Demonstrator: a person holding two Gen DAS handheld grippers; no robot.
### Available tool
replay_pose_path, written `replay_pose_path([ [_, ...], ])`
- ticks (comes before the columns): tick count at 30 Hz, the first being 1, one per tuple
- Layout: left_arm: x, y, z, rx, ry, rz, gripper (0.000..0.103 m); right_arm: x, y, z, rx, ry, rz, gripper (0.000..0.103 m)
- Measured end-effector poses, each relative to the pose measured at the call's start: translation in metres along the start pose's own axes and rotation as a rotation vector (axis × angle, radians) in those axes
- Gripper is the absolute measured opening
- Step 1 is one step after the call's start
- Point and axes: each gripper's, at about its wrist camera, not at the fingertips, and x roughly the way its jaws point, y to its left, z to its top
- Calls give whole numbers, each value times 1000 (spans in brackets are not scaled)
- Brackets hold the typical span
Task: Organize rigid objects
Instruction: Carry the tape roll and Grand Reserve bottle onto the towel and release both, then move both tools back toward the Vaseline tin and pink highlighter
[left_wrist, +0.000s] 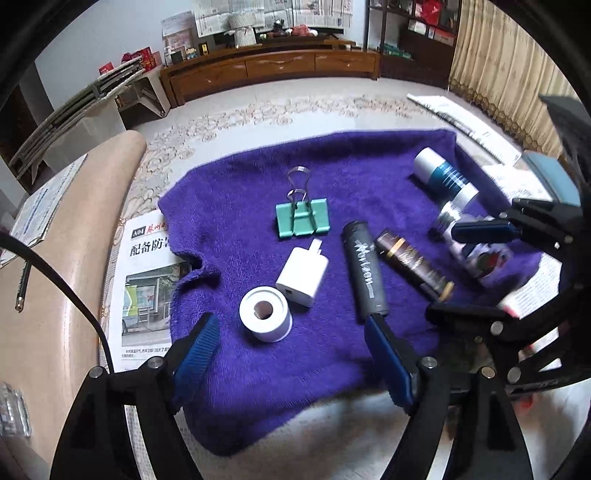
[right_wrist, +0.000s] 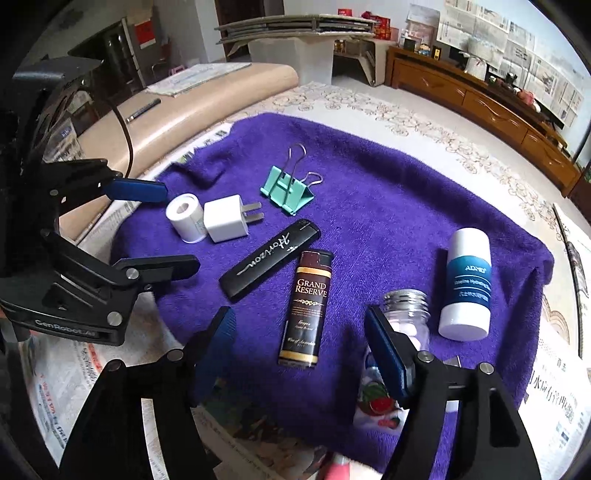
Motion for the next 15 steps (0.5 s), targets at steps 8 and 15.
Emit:
replay_pose_path([
  [8,-44,-12,-18,-58,-74,-32,103,-51,5,-15,90,-93,17,103],
  [15,-56,-46,-48,-75,-84,-93,103,-119,-3,-65,232,-178,-141,103],
])
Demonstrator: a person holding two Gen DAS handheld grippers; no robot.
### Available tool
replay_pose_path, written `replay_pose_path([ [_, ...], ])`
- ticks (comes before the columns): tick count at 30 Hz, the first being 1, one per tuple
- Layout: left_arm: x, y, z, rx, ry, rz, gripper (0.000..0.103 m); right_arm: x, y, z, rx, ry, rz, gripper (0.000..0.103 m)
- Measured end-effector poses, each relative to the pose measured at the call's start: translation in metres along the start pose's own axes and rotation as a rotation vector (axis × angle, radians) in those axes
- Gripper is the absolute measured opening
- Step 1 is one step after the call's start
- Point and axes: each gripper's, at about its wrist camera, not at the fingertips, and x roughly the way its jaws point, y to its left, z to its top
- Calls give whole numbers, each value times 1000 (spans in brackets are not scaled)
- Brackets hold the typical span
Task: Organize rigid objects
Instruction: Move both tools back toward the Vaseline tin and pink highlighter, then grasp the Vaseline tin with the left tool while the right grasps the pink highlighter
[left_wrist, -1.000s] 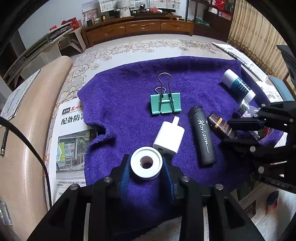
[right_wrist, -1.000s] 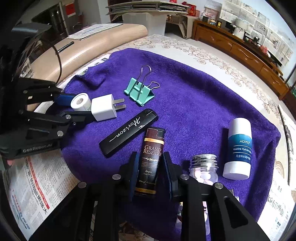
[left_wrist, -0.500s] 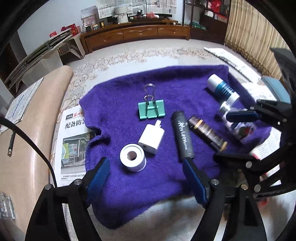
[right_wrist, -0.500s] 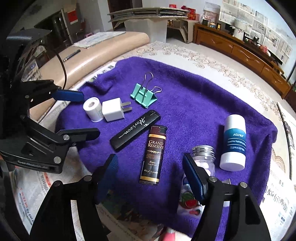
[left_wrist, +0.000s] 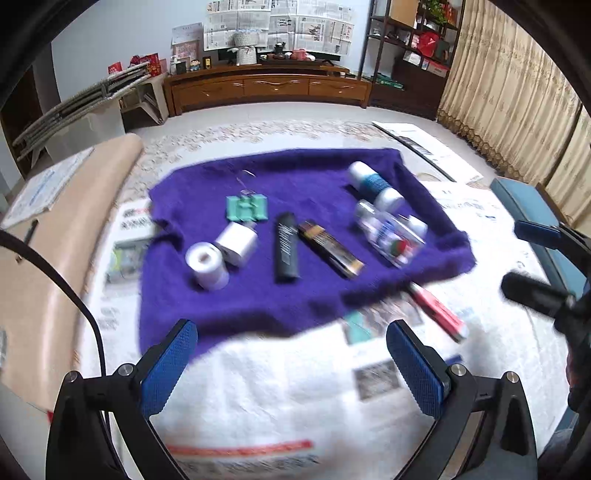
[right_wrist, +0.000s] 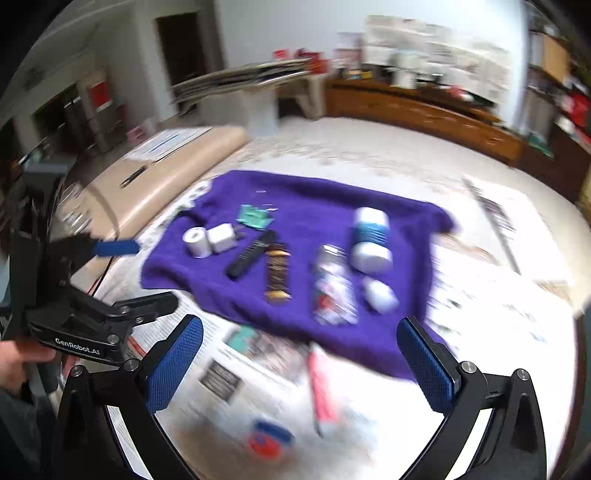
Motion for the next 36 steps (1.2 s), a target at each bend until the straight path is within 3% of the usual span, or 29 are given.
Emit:
replay_pose_path([
  [7,9,-41,-35,-16,18,-41,103,-37,-61,-57,227,-35,-89,103],
  [12,14,-74,-51,29,7,-6,102,-42,-91,-89,312,-49,-154,103],
  [19,23,-110,-66,38,-15,17,101,-53,-99,-99,332,-81,-182,103],
  [24,33,-134,-73,38,-19,47,88,-61,-101,-104,346,-97,-150,103],
  [26,36,-138,-75,18,-21,50,76,-63,-103,-106,351,-99,-140,103],
  [31,39,-147,-79,1,-56,75,71,-68,-106,-110,365,-103,-126,103],
  [33,38,-148,-79,5,-63,85,58,-68,-106,-111,361,-100,-126,103],
  [34,37,-147,-79,-1,-70,88,38,-68,-106,-111,357,-97,-127,103],
  [36,36,-144,-79,-7,-72,82,35,-67,-104,-113,347,-86,-132,103],
])
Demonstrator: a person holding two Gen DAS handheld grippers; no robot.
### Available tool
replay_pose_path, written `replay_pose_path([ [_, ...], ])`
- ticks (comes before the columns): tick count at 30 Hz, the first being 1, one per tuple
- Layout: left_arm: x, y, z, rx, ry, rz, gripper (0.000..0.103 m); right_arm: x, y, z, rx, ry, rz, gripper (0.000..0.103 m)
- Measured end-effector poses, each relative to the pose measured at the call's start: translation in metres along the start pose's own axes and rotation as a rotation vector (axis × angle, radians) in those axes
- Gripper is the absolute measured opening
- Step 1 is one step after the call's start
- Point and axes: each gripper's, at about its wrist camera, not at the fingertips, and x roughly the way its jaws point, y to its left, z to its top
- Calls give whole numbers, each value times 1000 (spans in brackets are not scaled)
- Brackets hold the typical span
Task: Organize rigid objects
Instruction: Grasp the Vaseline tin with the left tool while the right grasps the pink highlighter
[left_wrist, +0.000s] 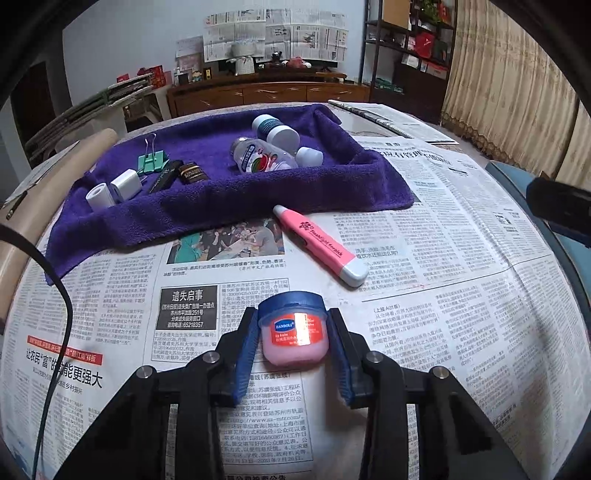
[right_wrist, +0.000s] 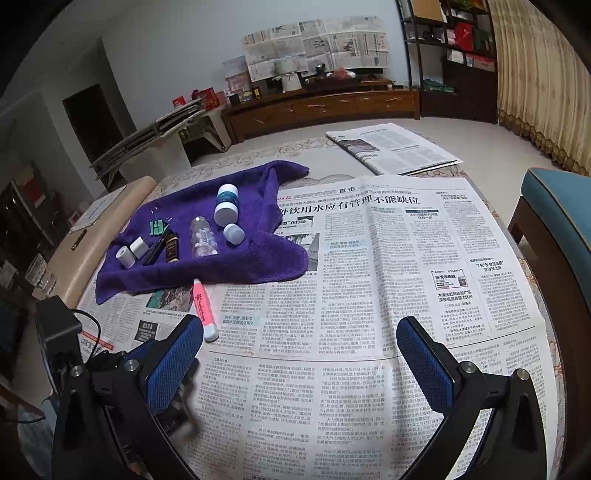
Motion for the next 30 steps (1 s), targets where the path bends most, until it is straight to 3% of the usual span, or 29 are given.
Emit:
replay_pose_path([
  [7,-7,15,-2,-11,15,-31,35,8,13,-1,-40,27,-9,103],
  [20,-32,77,-7,-93,6,3,35,47,70,-8,-196,103,-19,103],
  [30,-49,115,-12,-132,-3,14,35,79,95,-6,-225,149,2,103],
])
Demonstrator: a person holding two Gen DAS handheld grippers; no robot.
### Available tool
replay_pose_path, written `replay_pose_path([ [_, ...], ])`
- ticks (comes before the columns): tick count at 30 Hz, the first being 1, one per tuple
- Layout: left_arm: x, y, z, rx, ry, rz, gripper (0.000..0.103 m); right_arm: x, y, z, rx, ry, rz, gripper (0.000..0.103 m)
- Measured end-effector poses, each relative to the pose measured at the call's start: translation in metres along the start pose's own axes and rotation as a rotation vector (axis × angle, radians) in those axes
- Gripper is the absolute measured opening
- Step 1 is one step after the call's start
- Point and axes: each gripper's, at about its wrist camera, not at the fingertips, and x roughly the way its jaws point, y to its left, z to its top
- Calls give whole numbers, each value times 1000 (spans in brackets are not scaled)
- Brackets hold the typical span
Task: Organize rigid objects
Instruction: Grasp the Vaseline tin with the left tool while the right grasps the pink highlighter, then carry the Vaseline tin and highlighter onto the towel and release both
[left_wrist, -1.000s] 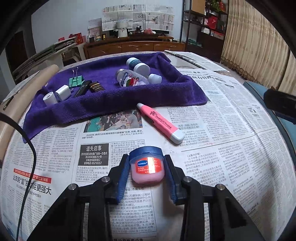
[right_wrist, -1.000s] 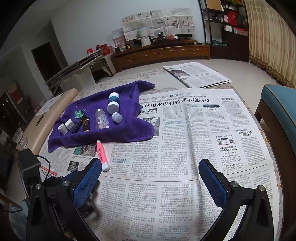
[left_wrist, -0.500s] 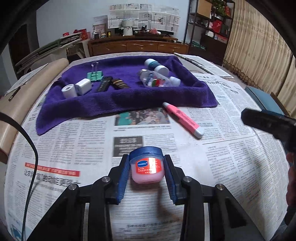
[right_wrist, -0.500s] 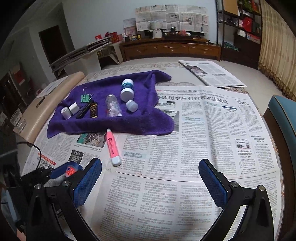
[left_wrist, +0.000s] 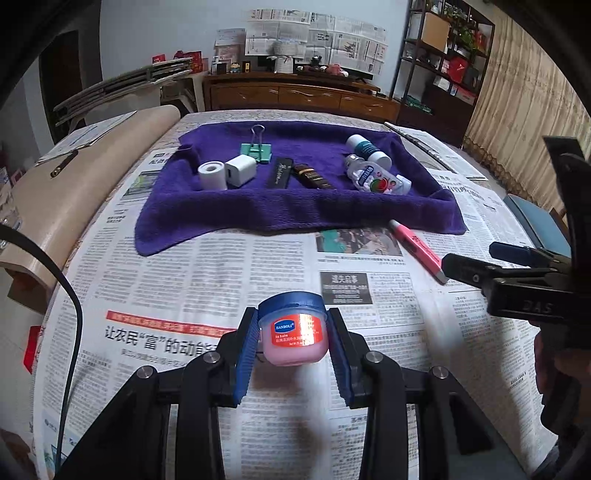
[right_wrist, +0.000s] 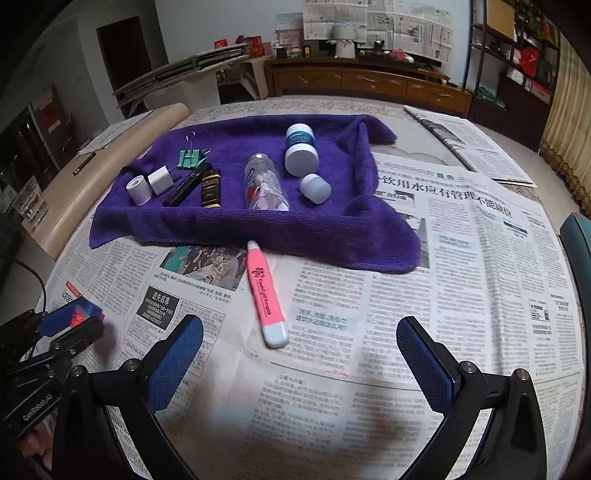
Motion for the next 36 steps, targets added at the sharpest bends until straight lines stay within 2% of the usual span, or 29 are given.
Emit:
replay_pose_path([
  [8,-12,26,-3,-20,-14,-15,35,19,20,4,-68,47,8,103],
  [13,-15,30,-7,-26,-19,-46,35,34,23,5,-61,74,49,95],
  [18,-17,32,-10,-25,-25,-68,35,40,28,5,-119,67,11,84],
  [20,-18,33,-10,-29,-26,-75,35,41,29,6,-135,64,1,78],
  [21,-18,34,-10,-32,-26,-79,35,40,29,6,-140,57,5,72],
  [22,-18,34,-10,-33,-26,-82,35,40,28,7,-143,53,7,60],
  [26,-17,36,-11,-42,-21,-91,35,36,24,9,-147,43,9,30],
  [27,-16,36,-11,-43,-19,-93,35,36,23,9,-147,40,10,19],
  [36,-18,41,-9,-44,-22,-88,35,34,25,8,-162,40,16,16],
])
